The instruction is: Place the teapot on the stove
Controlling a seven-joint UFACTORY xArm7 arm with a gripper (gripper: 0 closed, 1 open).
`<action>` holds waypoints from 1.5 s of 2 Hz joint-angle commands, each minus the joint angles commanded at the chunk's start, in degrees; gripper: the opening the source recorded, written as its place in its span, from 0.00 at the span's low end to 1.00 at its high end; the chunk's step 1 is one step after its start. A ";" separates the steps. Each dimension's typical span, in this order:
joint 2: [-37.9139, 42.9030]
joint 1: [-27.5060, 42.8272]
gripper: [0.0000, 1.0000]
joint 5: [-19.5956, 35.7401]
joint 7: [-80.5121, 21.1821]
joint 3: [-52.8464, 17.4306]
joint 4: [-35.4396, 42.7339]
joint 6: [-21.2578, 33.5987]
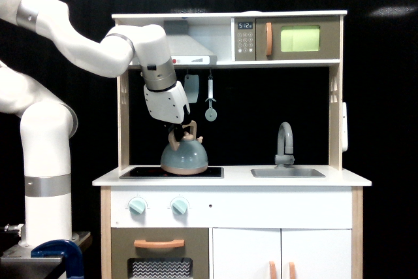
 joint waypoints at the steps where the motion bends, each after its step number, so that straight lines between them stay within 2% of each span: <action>1: -13.62 4.55 0.00 -0.78 9.58 2.52 -5.87 3.21; 2: -18.68 9.63 0.00 -0.26 16.83 5.47 -7.29 3.00; 3: -20.37 12.10 1.00 0.20 18.21 6.17 -9.97 1.00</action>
